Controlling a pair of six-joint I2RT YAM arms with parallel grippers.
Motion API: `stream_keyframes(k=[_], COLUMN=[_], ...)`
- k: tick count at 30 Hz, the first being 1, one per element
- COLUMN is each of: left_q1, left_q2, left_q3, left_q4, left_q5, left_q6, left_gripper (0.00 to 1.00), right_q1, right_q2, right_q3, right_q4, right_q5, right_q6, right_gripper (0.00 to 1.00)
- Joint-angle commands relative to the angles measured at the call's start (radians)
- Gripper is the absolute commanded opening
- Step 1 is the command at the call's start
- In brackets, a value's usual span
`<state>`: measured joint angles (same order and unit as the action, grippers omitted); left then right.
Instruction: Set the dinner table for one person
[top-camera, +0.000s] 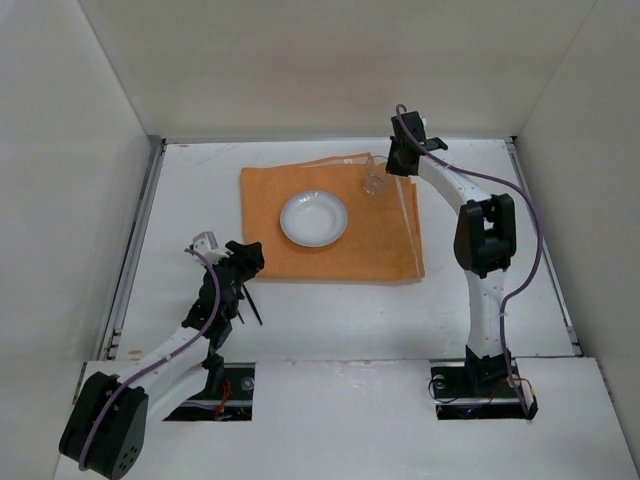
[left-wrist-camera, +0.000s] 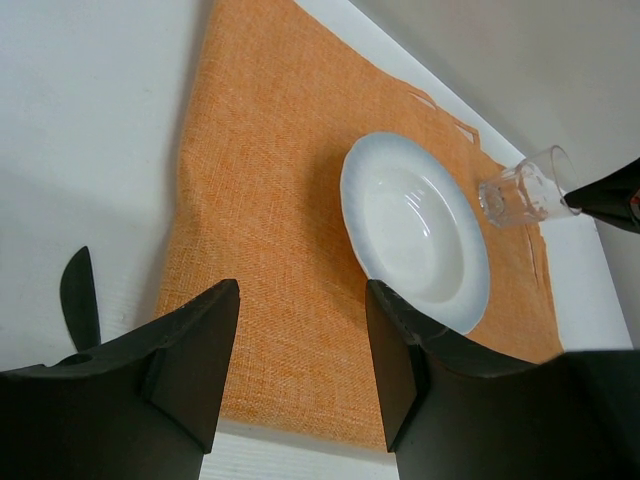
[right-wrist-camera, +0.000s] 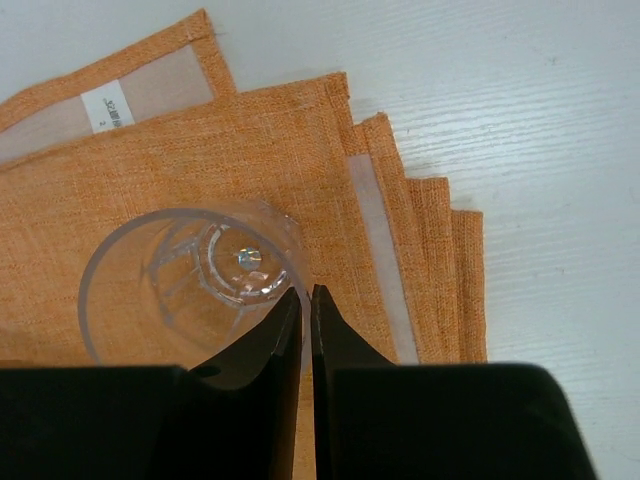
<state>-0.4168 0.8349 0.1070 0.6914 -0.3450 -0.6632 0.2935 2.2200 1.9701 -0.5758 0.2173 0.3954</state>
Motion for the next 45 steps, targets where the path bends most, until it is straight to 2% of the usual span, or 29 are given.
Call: stream_keyframes(k=[1, 4, 8, 12, 14, 17, 18, 20, 22, 23, 25, 31, 35, 37, 40, 45], left_q1=[0.010, 0.009, 0.016, 0.006, -0.004, -0.024, -0.036, -0.061, -0.092, -0.111, -0.148, -0.277, -0.328, -0.349, -0.362, -0.348], left_q2=[0.010, 0.012, -0.028, -0.014, 0.001, 0.029, 0.033, 0.035, 0.024, 0.015, -0.005, -0.048, -0.039, 0.007, 0.075, 0.154], left_q3=[0.020, 0.022, 0.025, 0.039, 0.051, 0.069, 0.075, 0.092, 0.123, 0.144, 0.183, 0.325, 0.376, 0.398, 0.398, 0.392], left_q4=[0.045, 0.045, 0.013, -0.023, -0.033, -0.039, -0.047, -0.073, -0.134, -0.188, -0.313, -0.864, -1.154, -1.222, -1.242, -1.228], left_q5=[-0.009, -0.017, -0.031, -0.077, -0.091, -0.115, -0.127, -0.155, -0.193, -0.221, -0.281, -0.414, -0.416, -0.382, -0.362, -0.341], left_q6=[0.002, 0.008, 0.023, 0.042, 0.059, 0.092, 0.102, 0.114, 0.119, 0.119, 0.108, -0.007, -0.205, -0.265, -0.323, -0.369], left_gripper=[0.51, 0.51, 0.51, 0.50, 0.43, 0.32, 0.29, 0.25, 0.23, 0.22, 0.20, 0.14, 0.14, 0.16, 0.24, 0.25], right_q1=[-0.009, -0.007, -0.004, -0.003, -0.001, 0.037, 0.060, 0.121, 0.190, 0.219, 0.275, 0.358, 0.358, 0.359, 0.359, 0.348], right_q2=[0.006, -0.011, -0.094, -0.232, -0.340, -0.533, -0.599, -0.722, -0.805, -0.828, -0.861, -0.953, -0.971, -0.971, -0.993, -0.994], right_q3=[0.047, 0.052, 0.029, -0.048, -0.159, -0.405, -0.495, -0.688, -0.848, -0.908, -1.002, -1.246, -1.323, -1.323, -1.335, -1.344], right_q4=[-0.027, -0.016, 0.028, 0.091, 0.160, 0.308, 0.364, 0.497, 0.608, 0.640, 0.666, 0.773, 0.826, 0.827, 0.843, 0.847], right_q5=[0.016, 0.014, 0.002, 0.002, 0.010, 0.013, 0.016, 0.011, 0.004, 0.002, 0.005, 0.017, 0.007, -0.002, -0.003, -0.012], right_q6=[-0.007, 0.000, 0.014, 0.029, 0.049, 0.095, 0.109, 0.141, 0.163, 0.174, 0.191, 0.192, 0.224, 0.227, 0.227, 0.230], right_gripper=[0.14, 0.32, 0.47, 0.55, 0.56, 0.56, 0.52, 0.38, 0.18, 0.12, 0.07, 0.07, 0.12, 0.15, 0.21, 0.25])
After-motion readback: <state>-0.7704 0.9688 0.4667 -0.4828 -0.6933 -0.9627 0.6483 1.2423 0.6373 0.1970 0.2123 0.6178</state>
